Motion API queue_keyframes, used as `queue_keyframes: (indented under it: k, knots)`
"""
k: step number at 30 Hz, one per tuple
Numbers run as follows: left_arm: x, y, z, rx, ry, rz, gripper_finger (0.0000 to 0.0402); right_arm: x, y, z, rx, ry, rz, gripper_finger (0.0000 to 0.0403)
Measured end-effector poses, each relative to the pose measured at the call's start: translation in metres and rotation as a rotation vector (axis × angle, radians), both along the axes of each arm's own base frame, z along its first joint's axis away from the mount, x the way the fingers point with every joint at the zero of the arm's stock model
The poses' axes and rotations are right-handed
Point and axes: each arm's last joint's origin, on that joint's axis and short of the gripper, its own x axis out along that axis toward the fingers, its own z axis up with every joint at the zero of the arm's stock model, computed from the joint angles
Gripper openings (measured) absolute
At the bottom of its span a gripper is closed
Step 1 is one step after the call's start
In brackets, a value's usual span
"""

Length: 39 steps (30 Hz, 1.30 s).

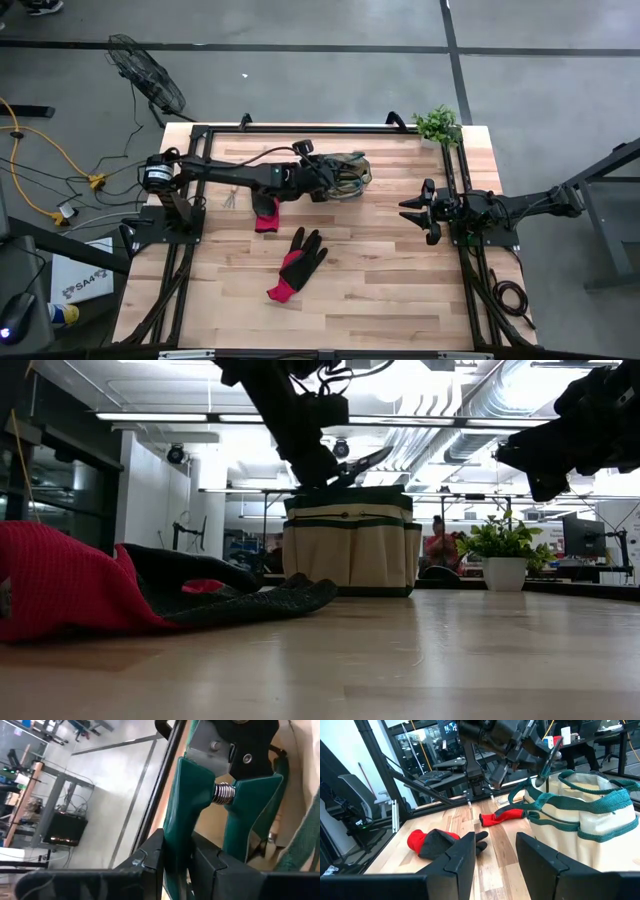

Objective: Pick & Place Garden tools in Gardening bag
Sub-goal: Put the green shear scissors into the gardening bag

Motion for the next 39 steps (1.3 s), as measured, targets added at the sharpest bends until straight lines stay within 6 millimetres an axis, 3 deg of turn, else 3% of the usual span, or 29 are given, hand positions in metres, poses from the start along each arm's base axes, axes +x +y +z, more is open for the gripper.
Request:
queue_keyframes:
  k: [21, 33, 39]
  knots:
    - [-0.005, 0.033, -0.012, -0.21, 0.046, -0.089, 0.0056, 0.0, 0.0, 0.0, -0.001, 0.001, 0.0, 0.0135]
    - [0.002, 0.044, 0.024, -0.412, 0.054, -0.07, 0.0056, 0.0, 0.0, 0.0, 0.0, 0.002, 0.0, 0.0135]
    - [0.009, 0.049, 0.01, -0.485, 0.13, -0.009, 0.0056, 0.0, 0.0, -0.001, -0.001, 0.01, 0.0, 0.0135]
